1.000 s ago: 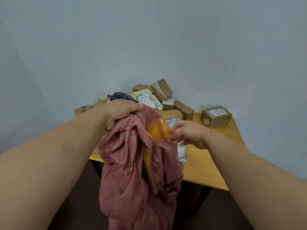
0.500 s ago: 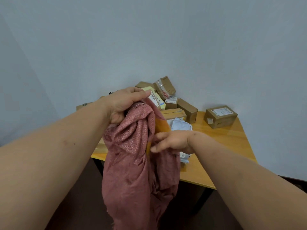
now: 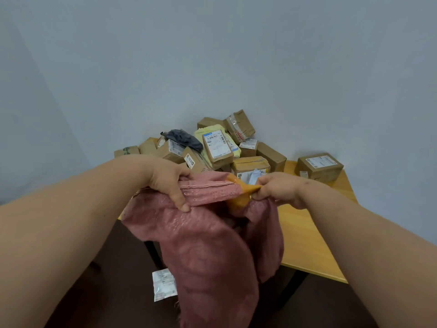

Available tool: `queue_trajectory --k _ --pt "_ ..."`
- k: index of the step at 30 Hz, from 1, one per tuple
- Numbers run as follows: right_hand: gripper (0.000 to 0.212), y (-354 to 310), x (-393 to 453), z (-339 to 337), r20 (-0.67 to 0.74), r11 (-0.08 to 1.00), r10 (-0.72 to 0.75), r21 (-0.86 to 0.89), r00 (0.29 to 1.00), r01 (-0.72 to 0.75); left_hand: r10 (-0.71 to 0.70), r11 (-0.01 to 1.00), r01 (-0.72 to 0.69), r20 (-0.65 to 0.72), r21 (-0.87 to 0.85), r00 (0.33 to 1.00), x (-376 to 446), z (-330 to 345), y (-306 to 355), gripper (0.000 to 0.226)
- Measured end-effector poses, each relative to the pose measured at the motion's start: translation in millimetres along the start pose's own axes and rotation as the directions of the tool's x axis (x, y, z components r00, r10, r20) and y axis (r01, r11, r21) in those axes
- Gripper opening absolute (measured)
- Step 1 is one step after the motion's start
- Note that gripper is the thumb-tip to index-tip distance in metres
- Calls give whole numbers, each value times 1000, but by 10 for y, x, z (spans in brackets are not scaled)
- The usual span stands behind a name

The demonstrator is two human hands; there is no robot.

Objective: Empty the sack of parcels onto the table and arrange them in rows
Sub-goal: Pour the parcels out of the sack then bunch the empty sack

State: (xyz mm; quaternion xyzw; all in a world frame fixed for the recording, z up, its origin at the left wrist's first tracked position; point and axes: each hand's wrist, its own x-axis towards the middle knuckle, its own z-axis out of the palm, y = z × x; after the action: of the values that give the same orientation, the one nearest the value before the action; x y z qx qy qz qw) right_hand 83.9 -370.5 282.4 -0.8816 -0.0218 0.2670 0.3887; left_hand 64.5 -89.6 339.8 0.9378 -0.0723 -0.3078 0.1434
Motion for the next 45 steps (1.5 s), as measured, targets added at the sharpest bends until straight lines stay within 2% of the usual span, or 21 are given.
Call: queue_trajectory --k 3,6,10,13,16,18,20,22,24,26,28,30,33,35,38,39,41,42,43,44,45 --pt "11 -53 -62 -55 -54 993 -43 -112 998 37 -36 985 41 -35 165 999 5 26 -46 59" --pt "13 -72 -146 -92 -130 983 -44 -180 991 20 -81 983 110 -186 149 979 -26 -20 -119 40" --pt "7 -47 -184 -107 -258 998 -15 -56 966 0 -109 990 139 -463 31 880 -69 -87 -192 24" --pt "10 -100 -201 -76 -320 997 -29 52 947 48 -93 993 116 -538 9 838 -109 -116 -176 25" --pt "6 -114 -267 -66 -256 995 -21 86 966 45 -134 991 110 -621 -77 772 -167 -137 -245 25" --pt "8 -105 -331 -51 -177 992 27 -115 984 -48 -165 986 104 -652 -132 740 -202 -137 -312 19" --pt "15 -135 -403 -18 -212 946 45 -306 976 -110 -194 979 101 -659 -177 726 -233 -129 -345 18" --pt "18 -172 -448 -12 -322 952 8 -286 947 -106 -212 974 99 -655 -205 726 -274 -113 -345 21" --pt "21 -197 -453 -36 -425 992 28 -98 905 -77 -242 961 94 -620 -261 747 -293 -89 -333 21" --pt "21 -233 -446 -48 -423 991 101 124 900 -53 -313 895 59 -529 -441 789 -293 -45 -304 21" --pt "18 -264 -436 -31 -378 943 188 326 906 -60 -367 759 38 -378 -650 850 -320 14 -252 15" --pt "17 -334 -478 27 -282 846 259 527 924 -77 -369 641 46 -255 -766 894 -314 53 -211 9" --pt "28 -475 -502 132 -134 724 193 689 972 -49 -315 478 8 -163 -878 935 -267 90 -87 11" --pt "28 -585 -525 222 -85 694 133 719 987 -31 -268 395 -9 -124 -919 955 -260 113 76 17" --pt "23 -694 -557 315 -45 729 11 684 999 23 -181 327 -120 -187 -937 966 -265 113 328 58" --pt "24 -720 -586 338 -14 739 -43 673 999 41 -148 287 -160 -209 -944 967 -266 108 401 61" --pt "15 -747 -631 367 70 783 -136 619 988 64 -105 194 -202 -225 -960 969 -303 91 522 41" --pt "19 -738 -618 385 94 818 -163 570 982 81 -64 168 -201 -215 -965 975 -340 86 561 34" --pt "33 -722 -589 396 98 846 -167 525 981 92 -13 170 -198 -203 -965 979 -349 82 583 33" --pt "44 -696 -537 396 69 870 -152 484 986 100 17 223 -201 -202 -954 979 -368 85 620 32" --pt "50 -678 -515 390 19 890 -132 443 991 110 25 333 -222 -227 -916 974 -377 95 650 27"
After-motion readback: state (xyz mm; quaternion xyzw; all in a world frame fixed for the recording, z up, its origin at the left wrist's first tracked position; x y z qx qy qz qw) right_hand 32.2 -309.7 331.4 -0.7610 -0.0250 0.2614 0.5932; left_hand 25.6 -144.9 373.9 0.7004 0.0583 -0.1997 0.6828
